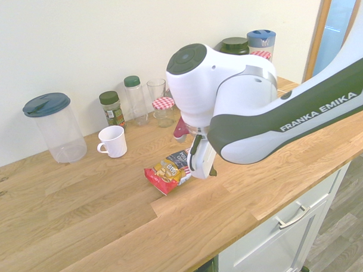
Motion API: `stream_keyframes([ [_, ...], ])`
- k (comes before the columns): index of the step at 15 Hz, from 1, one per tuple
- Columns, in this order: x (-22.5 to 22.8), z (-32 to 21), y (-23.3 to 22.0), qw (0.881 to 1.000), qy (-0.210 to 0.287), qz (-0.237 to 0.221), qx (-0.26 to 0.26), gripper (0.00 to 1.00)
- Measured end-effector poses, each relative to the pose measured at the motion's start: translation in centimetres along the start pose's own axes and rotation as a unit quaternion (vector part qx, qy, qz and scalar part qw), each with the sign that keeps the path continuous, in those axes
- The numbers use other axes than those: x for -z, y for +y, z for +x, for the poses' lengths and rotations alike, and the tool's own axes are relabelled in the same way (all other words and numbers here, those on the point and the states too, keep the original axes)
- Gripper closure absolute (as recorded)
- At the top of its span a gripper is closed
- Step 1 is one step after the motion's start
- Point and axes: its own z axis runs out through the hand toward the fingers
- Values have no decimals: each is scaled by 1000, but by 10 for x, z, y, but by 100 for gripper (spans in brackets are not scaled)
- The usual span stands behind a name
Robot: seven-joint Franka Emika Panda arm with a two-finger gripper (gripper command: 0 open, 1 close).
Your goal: Put the chip bag into the container
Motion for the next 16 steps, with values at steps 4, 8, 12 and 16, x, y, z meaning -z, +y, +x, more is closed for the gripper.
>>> stream_keyframes([
  [4, 3, 12, -16, 999, 16, -26, 26, 0],
  [8, -7, 23, -26, 997, 9, -58, 47, 0],
  [12, -12, 31, -36, 994, 0, -83, 76, 0],
  [16, -10, 31, -50, 991, -7, -90, 104, 0],
])
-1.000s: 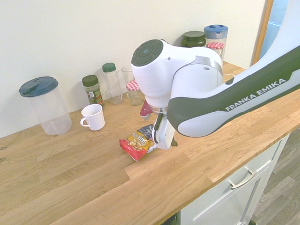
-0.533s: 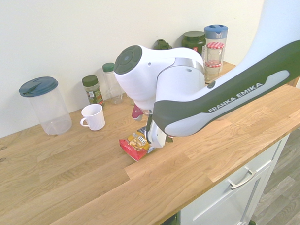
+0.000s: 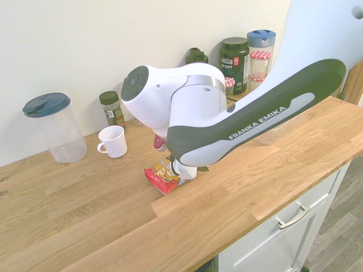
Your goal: Put the chip bag into the container
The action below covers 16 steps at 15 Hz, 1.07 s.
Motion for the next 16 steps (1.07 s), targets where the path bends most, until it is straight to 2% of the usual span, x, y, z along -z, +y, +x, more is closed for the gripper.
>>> stream_keyframes([
  [6, 8, 0, -14, 999, -19, 24, 43, 0],
  [9, 13, 3, -20, 998, 8, 42, 51, 0],
  [12, -12, 9, -21, 997, 29, 38, 61, 0],
  [13, -23, 12, -23, 997, 32, 37, 65, 100],
  [16, -28, 17, -24, 996, 42, 36, 71, 100],
])
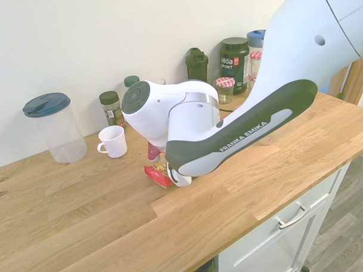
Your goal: Put the chip bag into the container
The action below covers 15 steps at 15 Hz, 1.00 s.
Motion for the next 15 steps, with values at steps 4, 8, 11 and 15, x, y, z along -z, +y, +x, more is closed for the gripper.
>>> stream_keyframes([
  [4, 1, 0, -1, 1000, 3, -1, 4, 100],
  [8, -2, 0, -2, 1000, 4, -5, 8, 100],
  [11, -2, -1, -7, 1000, 6, -6, 12, 100],
  [15, 5, -5, -17, 1000, 11, -7, 14, 100],
])
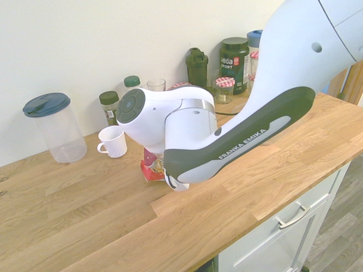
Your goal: Put the chip bag into the container
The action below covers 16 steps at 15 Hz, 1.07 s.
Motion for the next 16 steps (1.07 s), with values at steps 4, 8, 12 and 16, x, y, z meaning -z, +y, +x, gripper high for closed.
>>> stream_keyframes([
  [4, 5, 0, -1, 1000, 7, -3, -10, 100],
  [8, 24, 3, 13, 999, 19, -2, -33, 100],
  [12, 59, -4, 47, 997, 34, -3, -74, 100],
  [16, 102, -20, 130, 987, 42, 23, -155, 100],
])
